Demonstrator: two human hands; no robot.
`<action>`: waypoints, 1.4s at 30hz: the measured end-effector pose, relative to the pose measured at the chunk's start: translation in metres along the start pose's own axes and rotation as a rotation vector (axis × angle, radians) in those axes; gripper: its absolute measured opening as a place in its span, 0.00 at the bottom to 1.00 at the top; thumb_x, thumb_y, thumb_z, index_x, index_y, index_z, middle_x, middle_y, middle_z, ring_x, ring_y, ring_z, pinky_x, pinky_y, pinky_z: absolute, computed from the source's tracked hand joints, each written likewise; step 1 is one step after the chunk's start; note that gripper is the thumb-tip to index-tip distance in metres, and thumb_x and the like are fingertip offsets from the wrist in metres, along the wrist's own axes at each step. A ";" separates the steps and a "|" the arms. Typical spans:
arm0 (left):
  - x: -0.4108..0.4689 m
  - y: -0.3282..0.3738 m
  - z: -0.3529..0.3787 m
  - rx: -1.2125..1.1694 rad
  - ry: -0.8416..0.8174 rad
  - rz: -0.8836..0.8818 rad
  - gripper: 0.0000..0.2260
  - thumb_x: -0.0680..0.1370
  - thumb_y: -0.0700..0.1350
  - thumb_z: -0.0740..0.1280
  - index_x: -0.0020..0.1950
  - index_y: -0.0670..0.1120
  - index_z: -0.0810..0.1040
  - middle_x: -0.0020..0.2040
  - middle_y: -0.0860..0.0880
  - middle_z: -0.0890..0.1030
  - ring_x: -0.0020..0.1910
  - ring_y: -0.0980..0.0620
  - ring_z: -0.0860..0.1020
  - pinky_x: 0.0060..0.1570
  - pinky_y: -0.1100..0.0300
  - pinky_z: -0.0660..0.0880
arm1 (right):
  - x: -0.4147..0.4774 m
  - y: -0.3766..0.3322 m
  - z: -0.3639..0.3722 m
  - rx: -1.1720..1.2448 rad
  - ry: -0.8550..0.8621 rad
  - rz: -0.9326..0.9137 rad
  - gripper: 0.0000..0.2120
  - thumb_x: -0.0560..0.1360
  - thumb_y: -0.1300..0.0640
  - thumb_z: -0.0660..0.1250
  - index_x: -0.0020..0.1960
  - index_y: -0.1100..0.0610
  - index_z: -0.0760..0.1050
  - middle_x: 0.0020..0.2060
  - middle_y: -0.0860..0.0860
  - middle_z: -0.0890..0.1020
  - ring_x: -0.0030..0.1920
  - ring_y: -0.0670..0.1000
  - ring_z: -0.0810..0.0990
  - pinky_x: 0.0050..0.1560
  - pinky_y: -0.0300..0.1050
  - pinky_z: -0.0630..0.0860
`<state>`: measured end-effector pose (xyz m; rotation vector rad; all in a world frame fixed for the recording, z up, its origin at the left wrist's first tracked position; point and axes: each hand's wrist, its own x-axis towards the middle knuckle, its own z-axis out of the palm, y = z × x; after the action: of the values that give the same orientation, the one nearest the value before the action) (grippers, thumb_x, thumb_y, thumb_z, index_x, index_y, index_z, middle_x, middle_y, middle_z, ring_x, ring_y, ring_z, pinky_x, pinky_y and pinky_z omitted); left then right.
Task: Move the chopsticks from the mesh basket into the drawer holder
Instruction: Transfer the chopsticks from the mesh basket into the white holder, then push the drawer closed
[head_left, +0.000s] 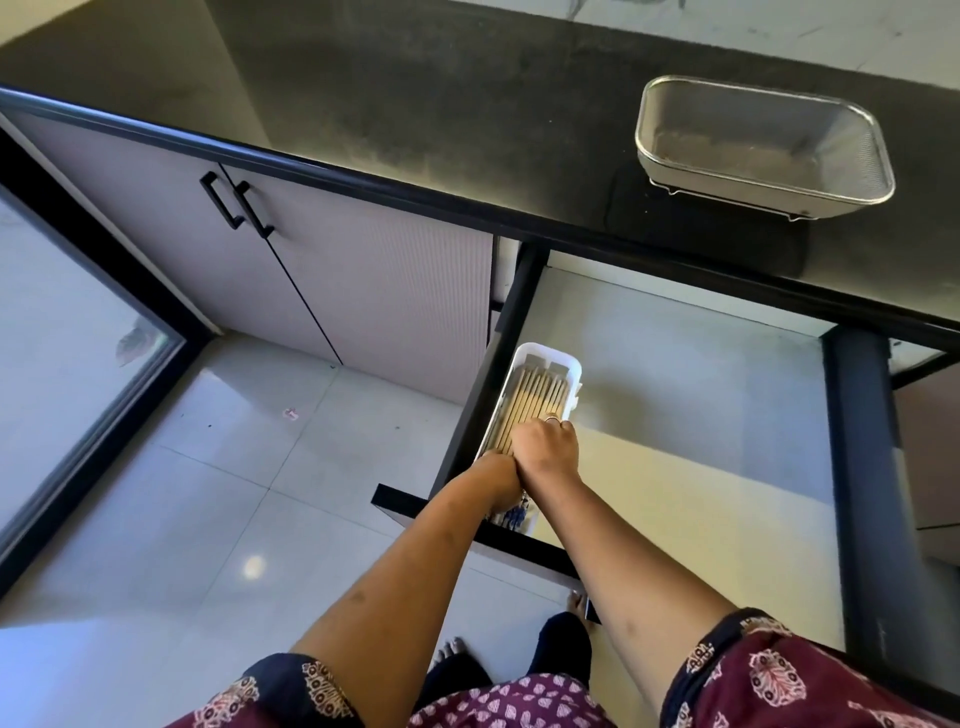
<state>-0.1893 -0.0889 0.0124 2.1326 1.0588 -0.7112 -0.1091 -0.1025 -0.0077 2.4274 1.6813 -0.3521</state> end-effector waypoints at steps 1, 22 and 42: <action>0.001 -0.001 0.000 0.017 0.027 0.000 0.15 0.81 0.37 0.58 0.67 0.41 0.73 0.68 0.43 0.73 0.70 0.45 0.65 0.70 0.56 0.61 | -0.001 0.000 0.001 0.007 0.019 -0.014 0.11 0.77 0.63 0.58 0.51 0.59 0.80 0.51 0.55 0.82 0.55 0.56 0.76 0.54 0.47 0.71; -0.042 0.007 0.023 0.037 0.556 0.190 0.17 0.81 0.48 0.53 0.66 0.48 0.73 0.69 0.51 0.72 0.68 0.51 0.69 0.66 0.54 0.66 | -0.097 0.040 -0.011 0.444 -0.032 0.049 0.17 0.80 0.49 0.56 0.60 0.57 0.77 0.58 0.55 0.78 0.61 0.57 0.74 0.56 0.51 0.73; -0.047 0.009 0.020 0.299 0.568 0.410 0.24 0.83 0.55 0.46 0.78 0.51 0.52 0.78 0.55 0.54 0.77 0.55 0.46 0.75 0.52 0.41 | -0.122 0.056 -0.005 0.305 0.420 -0.034 0.17 0.77 0.49 0.56 0.48 0.55 0.81 0.42 0.52 0.83 0.45 0.54 0.80 0.43 0.46 0.73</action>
<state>-0.2103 -0.1305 0.0354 2.7909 0.7628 -0.0603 -0.0968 -0.2304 0.0325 2.8559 1.9571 -0.1106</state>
